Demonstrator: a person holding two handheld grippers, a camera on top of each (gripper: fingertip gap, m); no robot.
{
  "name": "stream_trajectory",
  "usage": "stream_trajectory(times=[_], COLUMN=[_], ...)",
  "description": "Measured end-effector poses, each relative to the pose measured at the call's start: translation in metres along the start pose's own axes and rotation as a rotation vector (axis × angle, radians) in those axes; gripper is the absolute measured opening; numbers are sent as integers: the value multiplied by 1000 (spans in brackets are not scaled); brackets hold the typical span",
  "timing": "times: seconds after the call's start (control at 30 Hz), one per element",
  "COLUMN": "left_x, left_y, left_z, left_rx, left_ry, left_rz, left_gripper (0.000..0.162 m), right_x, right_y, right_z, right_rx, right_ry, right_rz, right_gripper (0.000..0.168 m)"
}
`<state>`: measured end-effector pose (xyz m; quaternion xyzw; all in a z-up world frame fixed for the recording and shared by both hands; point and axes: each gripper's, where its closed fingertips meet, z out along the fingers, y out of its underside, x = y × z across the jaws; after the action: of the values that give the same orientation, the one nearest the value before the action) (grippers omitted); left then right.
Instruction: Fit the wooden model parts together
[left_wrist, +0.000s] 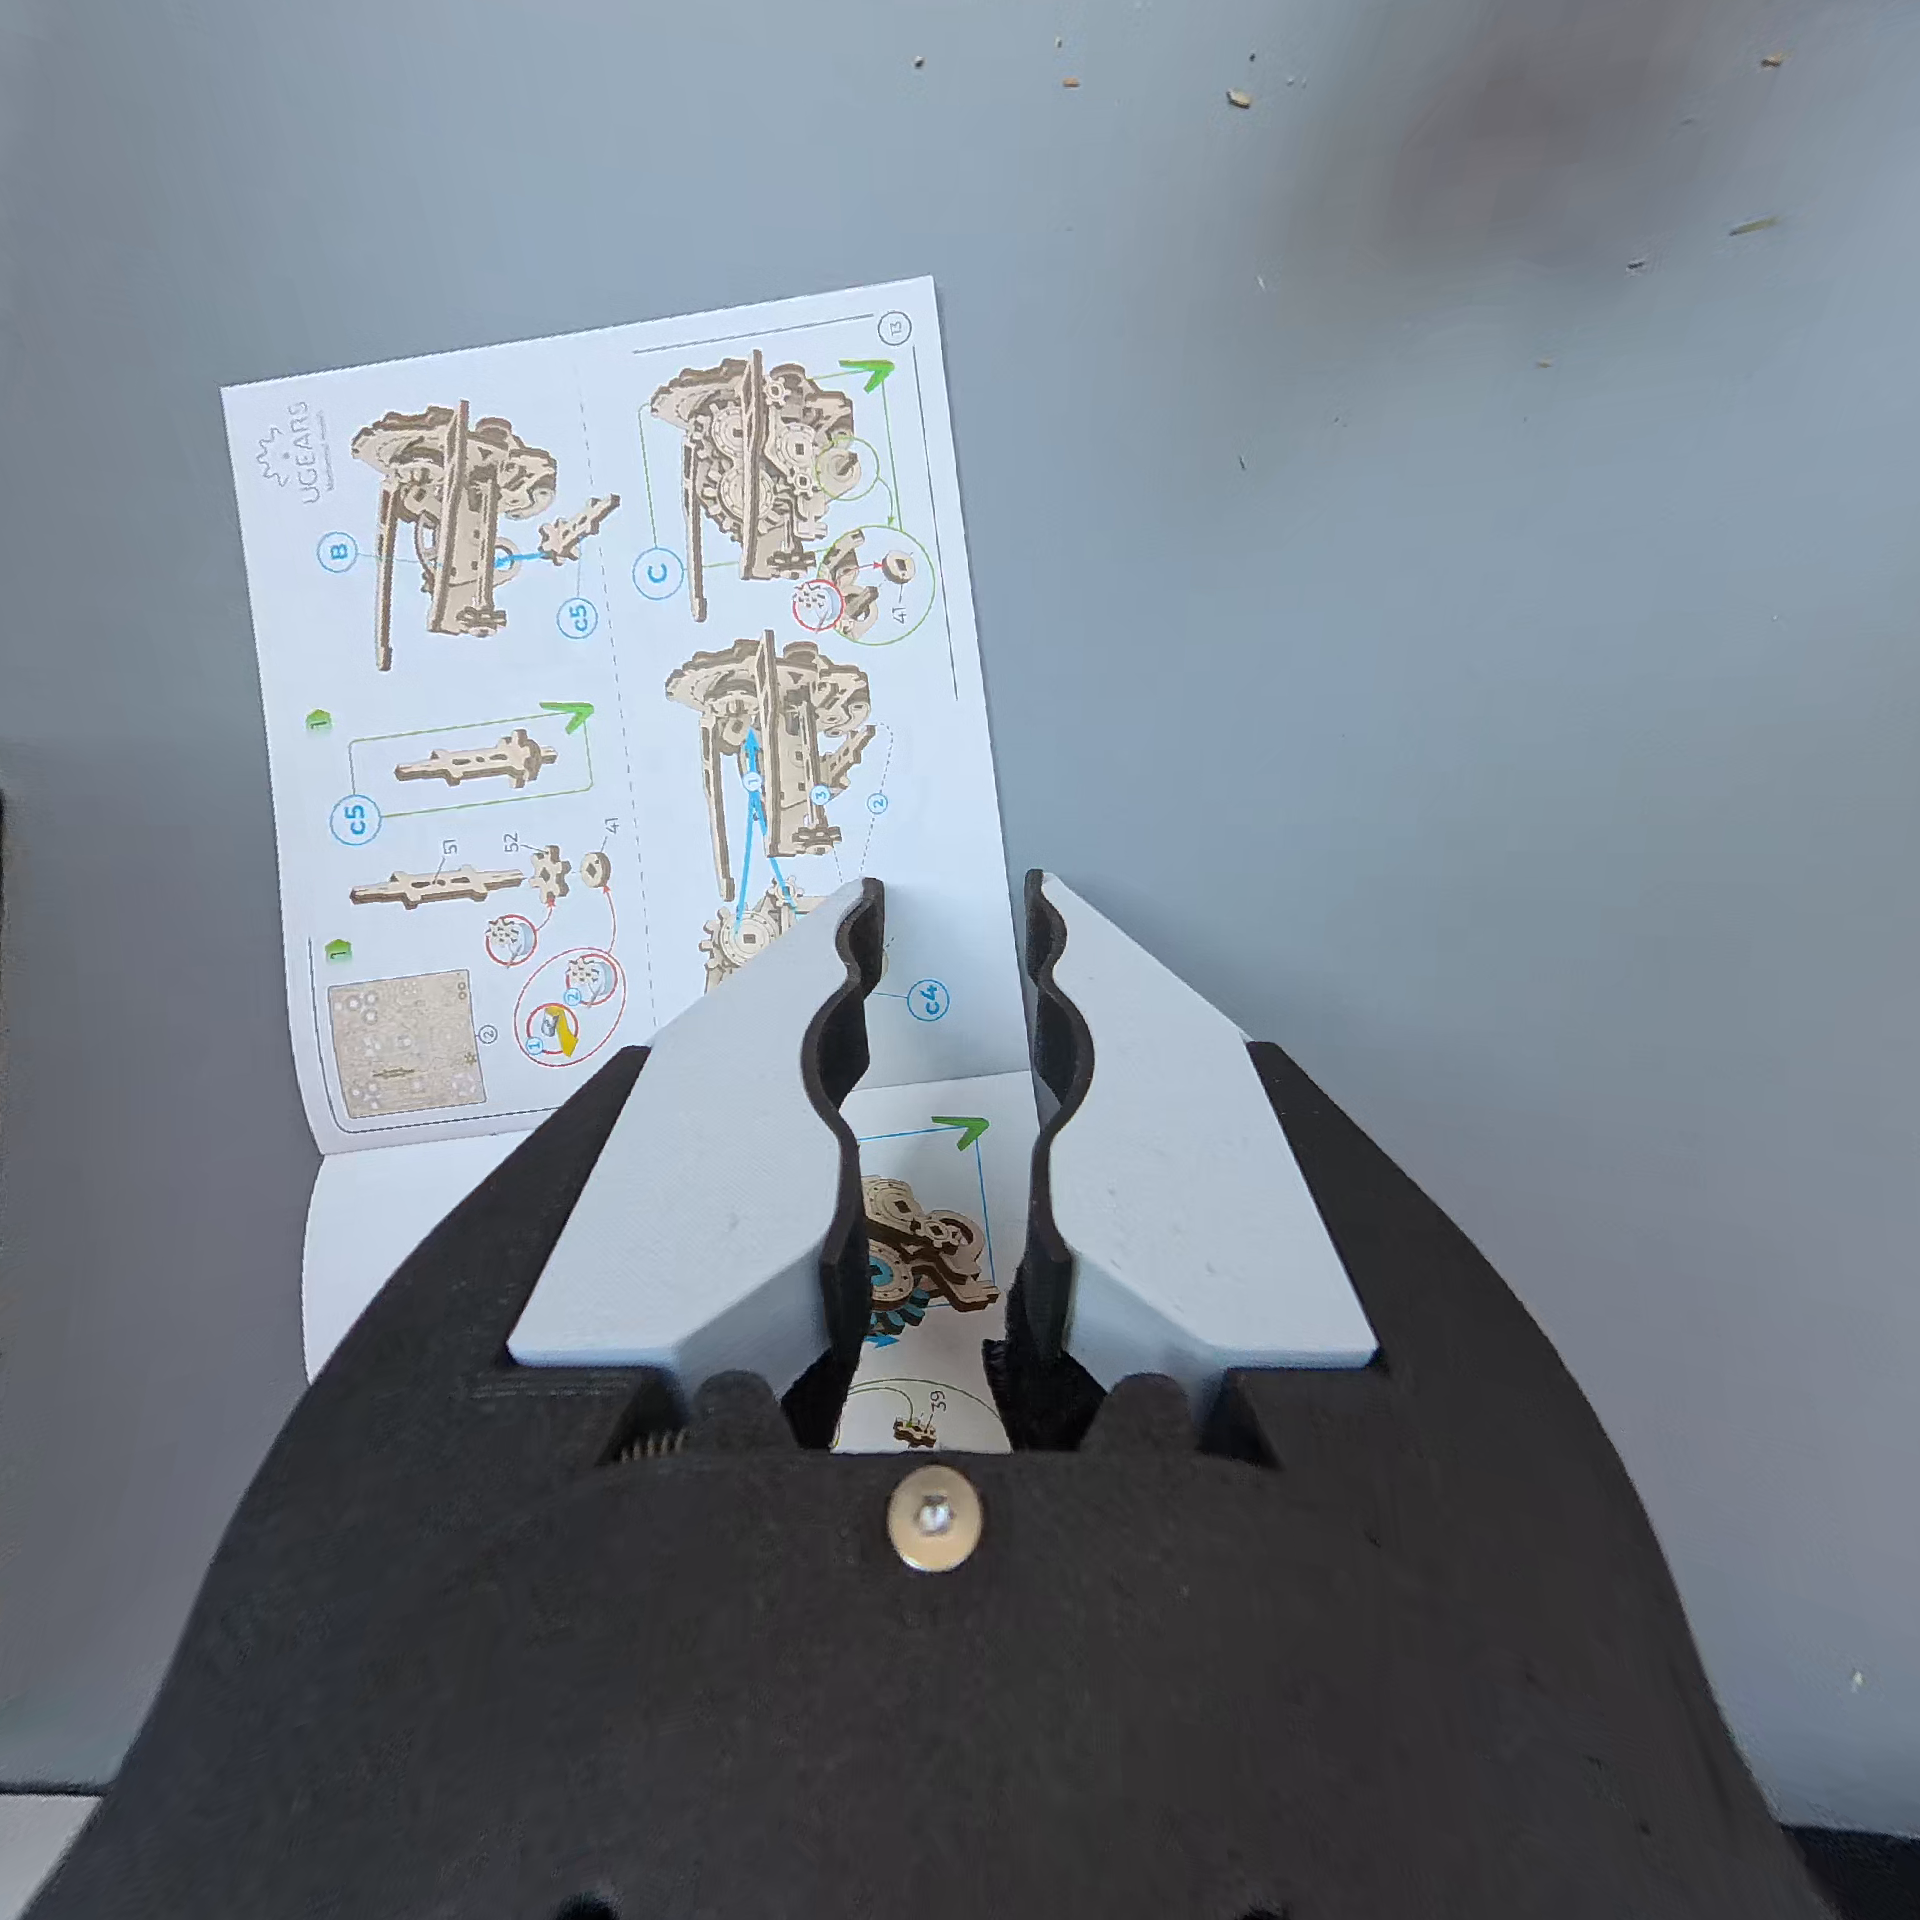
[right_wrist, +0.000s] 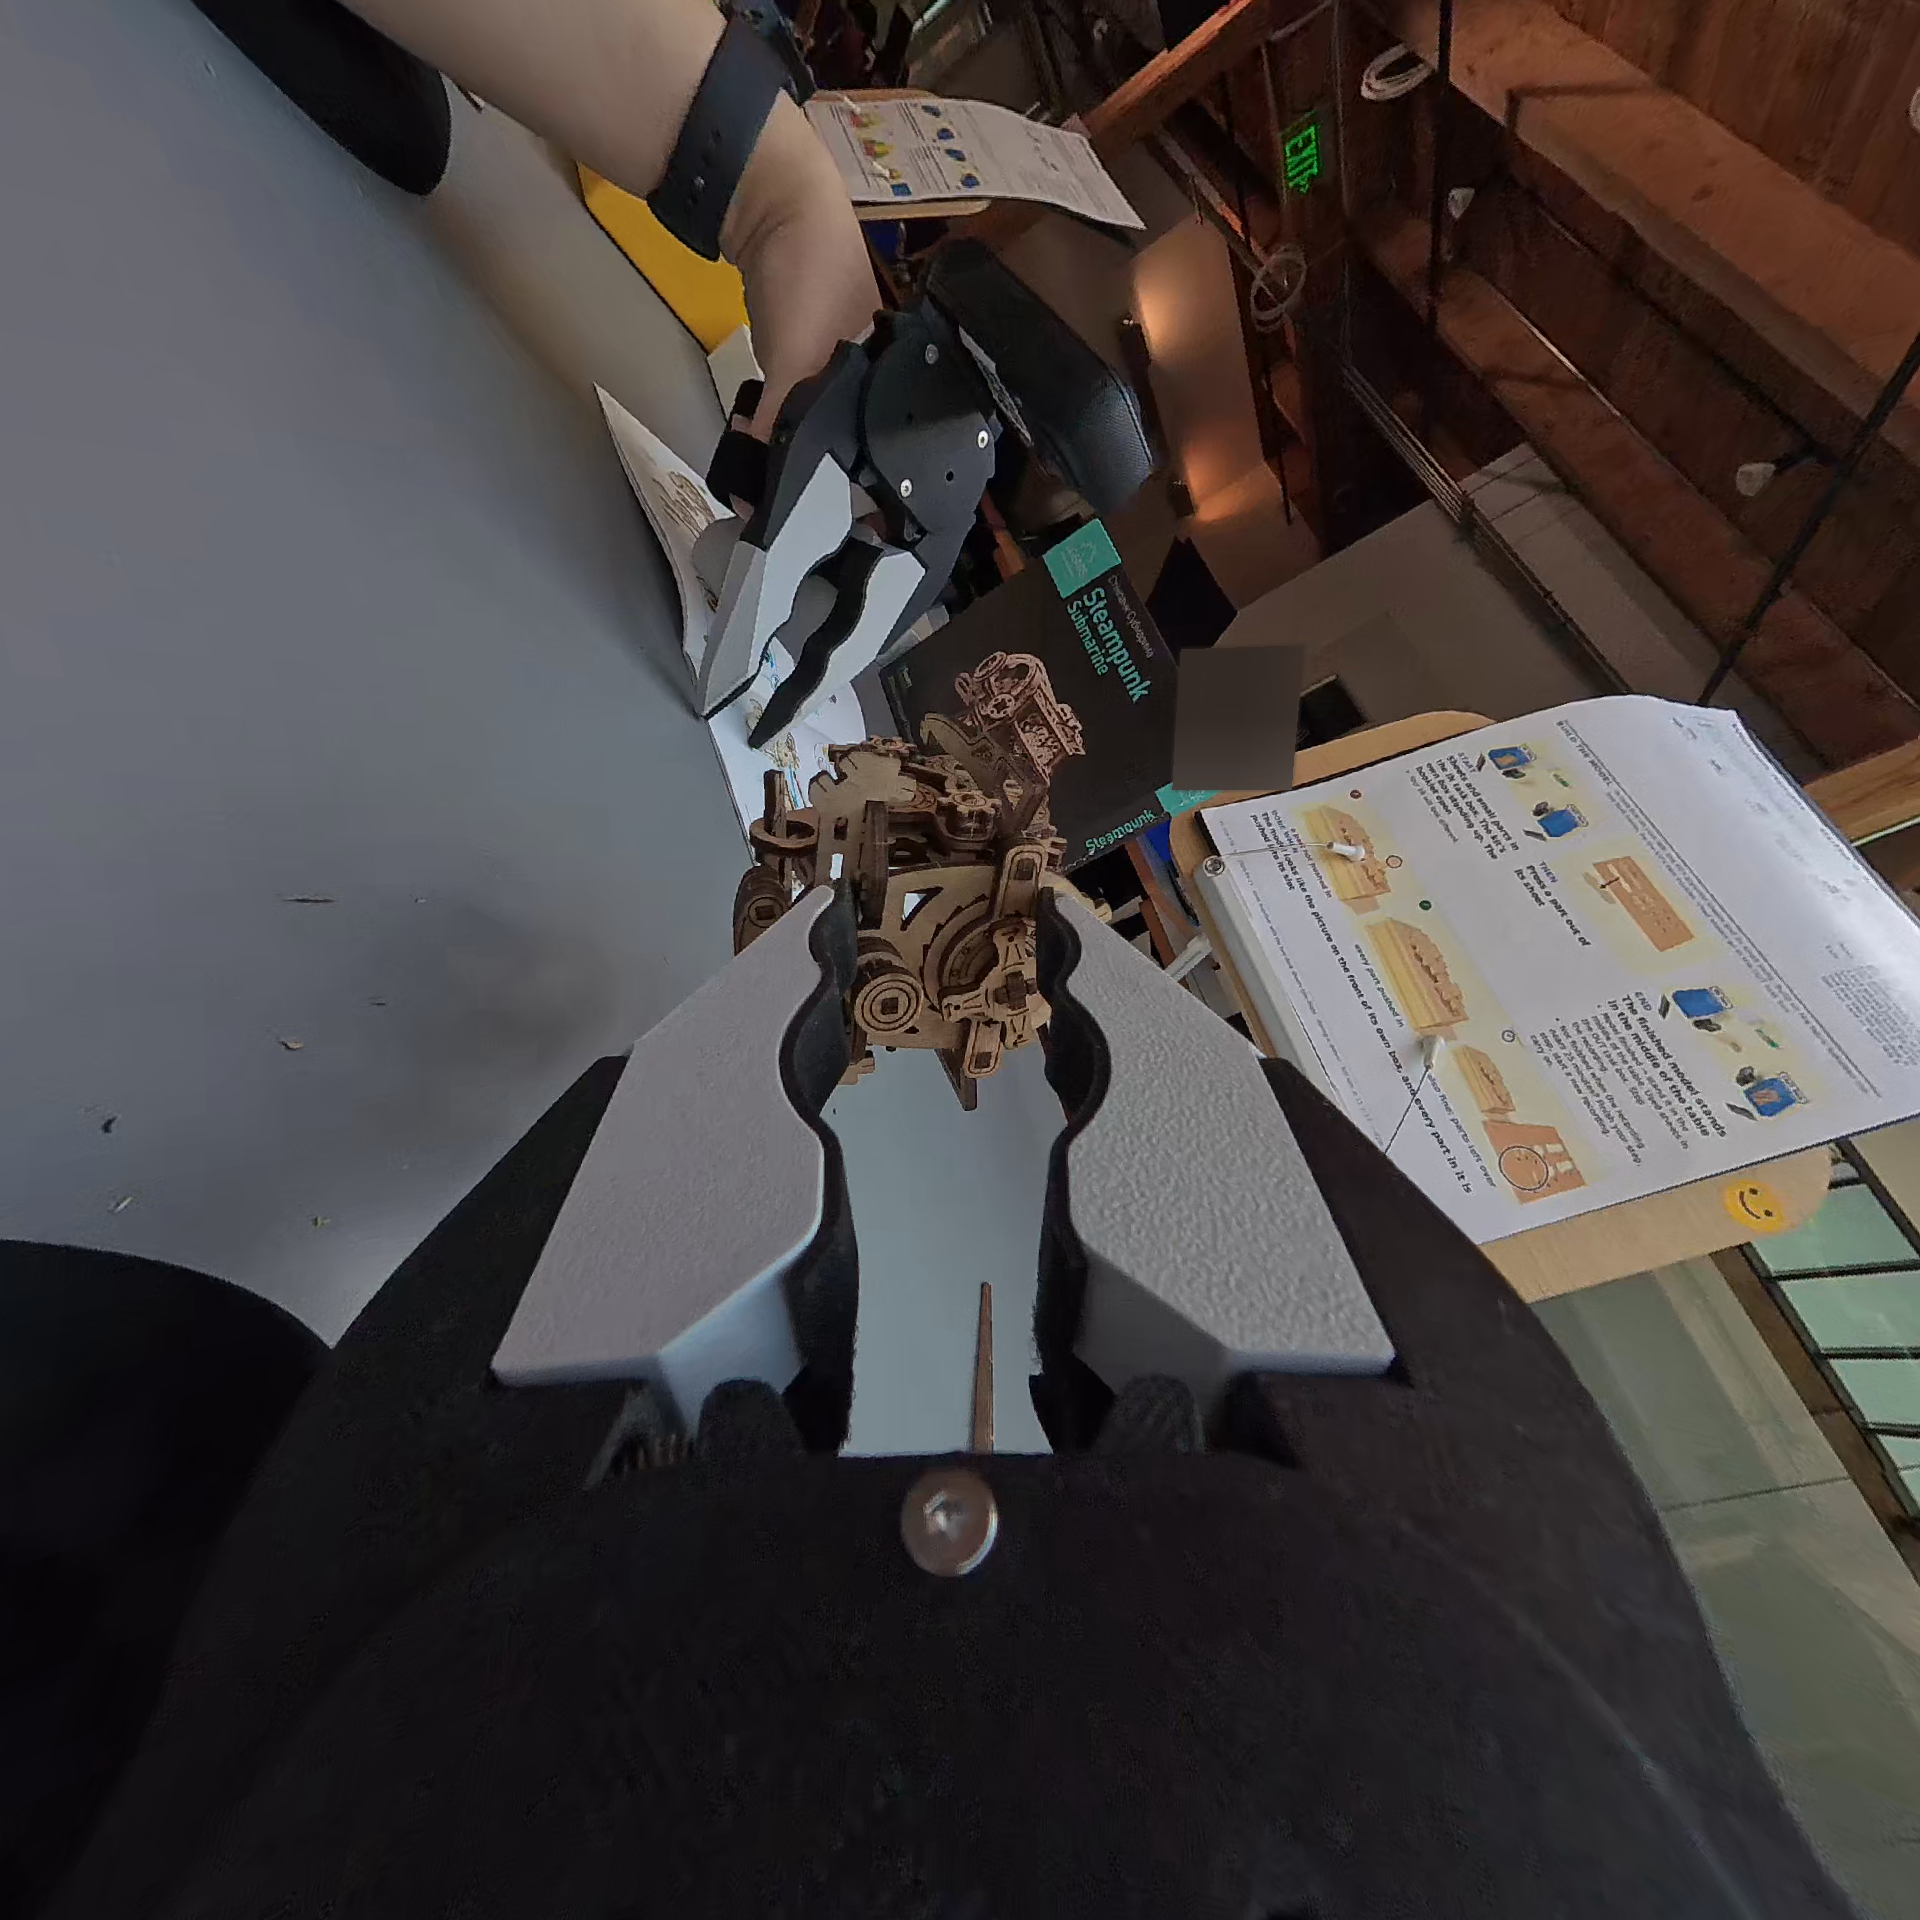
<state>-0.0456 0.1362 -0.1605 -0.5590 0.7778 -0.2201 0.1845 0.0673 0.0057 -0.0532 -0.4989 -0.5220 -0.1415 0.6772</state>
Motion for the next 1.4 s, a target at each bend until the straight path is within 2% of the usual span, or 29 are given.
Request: stream_trajectory(times=[0.17,0.23,0.4,0.53,0.7,0.87,0.97,1.07,1.2,1.3,1.4], left_x=[12,11,14,42,84,105,104,96,94,94,93], left_y=[8,1,-56,-101,-126,-143,-153,-159,-160,-156,-155], left_z=[-11,-26,-98,-159,-195,-210,-215,-206,-199,-187,-180], left_rx=[-2,47,401,702,863,999,1127,1185,1212,1153,1121], left_ry=[87,93,32,50,134,226,317,429,525,473,463], left_rz=[28,9,57,165,284,307,256,160,98,120,120], left_gripper=[20,20,20,17,17,16,15,15,16,15,15], right_x=[-5,-6,-6,-3,27,52,44,34,20,19,13], right_y=[-1,-2,-9,-21,-33,-47,-48,-43,-27,-19,-11], right_z=[2,2,4,10,27,46,45,39,38,38,42], right_rx=[-5,-3,43,112,183,277,337,366,323,296,244], right_ry=[-14,-19,-29,-53,-44,-40,-60,-56,-30,-36,-36], right_rz=[-16,-10,67,169,164,167,212,278,312,360,325], right_gripper=[33,33,33,33,32,32,32,32,32,32,32])
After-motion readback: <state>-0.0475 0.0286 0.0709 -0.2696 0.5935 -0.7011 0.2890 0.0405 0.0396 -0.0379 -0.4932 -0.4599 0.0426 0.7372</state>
